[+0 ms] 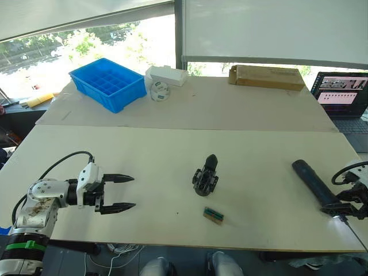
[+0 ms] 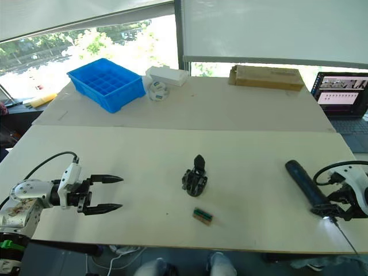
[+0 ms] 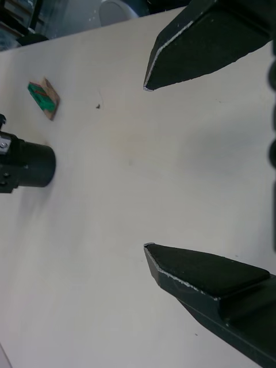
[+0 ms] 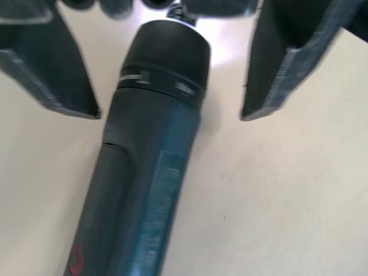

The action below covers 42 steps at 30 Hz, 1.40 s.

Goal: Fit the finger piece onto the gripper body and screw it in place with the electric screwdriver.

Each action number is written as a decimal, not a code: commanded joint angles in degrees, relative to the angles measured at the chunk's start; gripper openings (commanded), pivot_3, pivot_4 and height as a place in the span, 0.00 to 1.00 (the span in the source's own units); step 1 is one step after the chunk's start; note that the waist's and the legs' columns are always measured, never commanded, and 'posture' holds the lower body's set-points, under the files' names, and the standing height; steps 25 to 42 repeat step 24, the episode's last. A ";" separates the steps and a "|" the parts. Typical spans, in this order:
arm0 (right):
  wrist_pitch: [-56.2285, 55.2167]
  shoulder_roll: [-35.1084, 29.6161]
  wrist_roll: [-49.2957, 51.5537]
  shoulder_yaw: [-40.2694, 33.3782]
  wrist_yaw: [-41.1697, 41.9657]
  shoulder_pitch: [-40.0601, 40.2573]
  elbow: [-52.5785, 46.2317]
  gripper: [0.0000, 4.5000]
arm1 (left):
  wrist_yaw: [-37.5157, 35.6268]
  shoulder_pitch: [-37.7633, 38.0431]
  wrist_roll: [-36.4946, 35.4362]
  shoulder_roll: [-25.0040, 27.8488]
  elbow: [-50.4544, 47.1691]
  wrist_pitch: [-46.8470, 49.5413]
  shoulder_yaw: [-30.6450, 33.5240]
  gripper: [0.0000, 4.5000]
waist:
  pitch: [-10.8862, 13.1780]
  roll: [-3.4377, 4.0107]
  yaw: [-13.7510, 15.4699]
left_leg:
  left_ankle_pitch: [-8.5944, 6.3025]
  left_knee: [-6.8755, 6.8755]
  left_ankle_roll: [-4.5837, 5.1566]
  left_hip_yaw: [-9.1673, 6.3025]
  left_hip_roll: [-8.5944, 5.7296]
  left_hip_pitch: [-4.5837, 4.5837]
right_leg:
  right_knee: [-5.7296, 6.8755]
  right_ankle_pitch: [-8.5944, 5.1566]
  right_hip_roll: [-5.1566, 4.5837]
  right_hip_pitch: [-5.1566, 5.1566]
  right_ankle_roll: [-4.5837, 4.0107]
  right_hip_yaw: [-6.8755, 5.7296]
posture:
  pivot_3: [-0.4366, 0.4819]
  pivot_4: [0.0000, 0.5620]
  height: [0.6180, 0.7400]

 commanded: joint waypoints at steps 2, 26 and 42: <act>-3.36 -3.90 0.89 -10.43 1.36 3.08 -1.22 0.98 | 1.98 -0.91 0.28 1.17 0.88 -1.68 2.99 1.00 | 0.00 0.00 0.18 | 0.00 0.00 0.00 0.06 -0.01 0.00 | 0.01 0.00 0.10 0.00 0.01 0.00 | 0.48 0.27 1.00; -48.17 31.82 7.42 -26.95 2.00 18.66 -33.56 0.98 | 10.52 -3.50 7.23 3.04 6.13 -11.59 4.84 1.00 | 0.00 -0.36 0.84 | -0.01 0.02 -0.02 0.47 -0.04 0.54 | 0.41 -0.17 0.22 0.17 0.20 0.20 | 0.48 0.27 1.00; -48.17 31.82 7.42 -26.95 2.00 18.66 -33.56 0.98 | 10.52 -3.50 7.23 3.04 6.13 -11.59 4.84 1.00 | 0.00 -0.36 0.84 | -0.01 0.02 -0.02 0.47 -0.04 0.54 | 0.41 -0.17 0.22 0.17 0.20 0.20 | 0.48 0.27 1.00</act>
